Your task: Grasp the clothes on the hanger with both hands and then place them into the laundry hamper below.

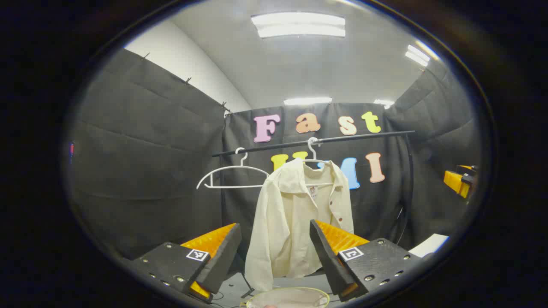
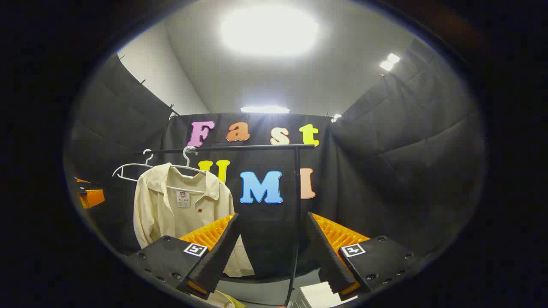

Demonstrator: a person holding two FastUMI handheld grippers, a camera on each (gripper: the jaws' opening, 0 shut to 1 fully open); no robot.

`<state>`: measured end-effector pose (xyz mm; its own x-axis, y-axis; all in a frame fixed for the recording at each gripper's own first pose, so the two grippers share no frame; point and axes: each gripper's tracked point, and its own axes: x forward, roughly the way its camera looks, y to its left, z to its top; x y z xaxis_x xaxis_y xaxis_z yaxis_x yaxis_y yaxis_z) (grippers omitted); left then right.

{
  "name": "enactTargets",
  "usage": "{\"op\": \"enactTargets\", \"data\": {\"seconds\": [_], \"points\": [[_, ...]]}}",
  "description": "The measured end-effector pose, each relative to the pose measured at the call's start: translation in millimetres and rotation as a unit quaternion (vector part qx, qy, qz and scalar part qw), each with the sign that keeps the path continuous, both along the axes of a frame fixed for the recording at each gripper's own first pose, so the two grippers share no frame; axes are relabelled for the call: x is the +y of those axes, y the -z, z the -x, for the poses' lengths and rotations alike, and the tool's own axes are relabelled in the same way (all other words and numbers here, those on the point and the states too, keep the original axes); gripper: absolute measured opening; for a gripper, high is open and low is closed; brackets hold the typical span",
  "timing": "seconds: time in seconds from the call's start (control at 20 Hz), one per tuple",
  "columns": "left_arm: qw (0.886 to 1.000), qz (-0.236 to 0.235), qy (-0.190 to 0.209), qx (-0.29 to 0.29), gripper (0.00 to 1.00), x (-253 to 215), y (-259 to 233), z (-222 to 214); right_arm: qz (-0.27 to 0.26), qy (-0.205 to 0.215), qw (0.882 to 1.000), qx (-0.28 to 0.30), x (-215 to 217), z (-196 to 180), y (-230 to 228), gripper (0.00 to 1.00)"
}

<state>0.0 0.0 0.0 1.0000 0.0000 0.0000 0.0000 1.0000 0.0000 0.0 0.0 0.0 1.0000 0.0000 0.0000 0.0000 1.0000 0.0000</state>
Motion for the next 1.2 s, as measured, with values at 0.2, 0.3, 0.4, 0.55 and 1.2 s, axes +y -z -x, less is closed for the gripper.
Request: {"op": "enactTargets", "data": {"seconds": [0.2,0.3,0.4,0.55,1.2], "points": [[1.0,-0.001,-0.004,0.003,0.94,-2,4,-3,-0.003,-0.002,1.0,0.003,-1,0,0,0.97],[1.0,-0.002,-0.004,0.003,0.94,-2,4,-2,-0.003,-0.005,1.0,0.005,-1,0,1,0.97],[1.0,-0.004,-0.005,0.002,0.94,-3,3,-4,-0.001,-0.007,1.0,0.007,-1,0,2,0.97],[1.0,-0.007,-0.004,-0.001,0.94,-7,0,-5,-0.003,-0.01,1.0,0.008,0,-2,2,0.97],[1.0,-0.02,0.006,-0.001,0.94,-24,-1,-14,-0.013,-0.034,0.999,0.012,20,-20,4,0.97]]}}
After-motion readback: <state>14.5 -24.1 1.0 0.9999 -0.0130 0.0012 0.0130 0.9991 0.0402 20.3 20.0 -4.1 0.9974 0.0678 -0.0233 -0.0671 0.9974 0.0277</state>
